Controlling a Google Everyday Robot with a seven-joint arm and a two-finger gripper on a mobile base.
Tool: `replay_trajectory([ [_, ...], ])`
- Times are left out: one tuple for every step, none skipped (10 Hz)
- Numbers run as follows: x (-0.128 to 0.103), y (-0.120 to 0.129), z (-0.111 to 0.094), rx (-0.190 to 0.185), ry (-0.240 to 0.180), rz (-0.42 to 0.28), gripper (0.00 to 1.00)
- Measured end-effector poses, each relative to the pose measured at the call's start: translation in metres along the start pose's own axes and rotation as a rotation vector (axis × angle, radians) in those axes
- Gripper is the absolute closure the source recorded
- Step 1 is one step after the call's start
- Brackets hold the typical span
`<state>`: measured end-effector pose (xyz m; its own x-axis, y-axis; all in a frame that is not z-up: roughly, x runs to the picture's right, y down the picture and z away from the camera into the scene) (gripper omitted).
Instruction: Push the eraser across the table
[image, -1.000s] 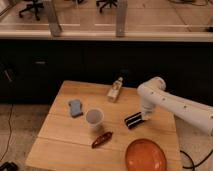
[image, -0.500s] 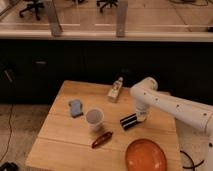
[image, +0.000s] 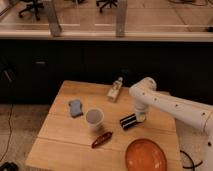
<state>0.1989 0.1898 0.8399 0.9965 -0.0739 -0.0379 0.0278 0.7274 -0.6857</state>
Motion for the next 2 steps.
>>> replay_trajectory([
  [-0.0021,0.0005,0.0006,-0.002,0.003,-0.011,1.00],
  [-0.0061,0.0013,0.0018,-0.005,0.005,-0.024,1.00],
])
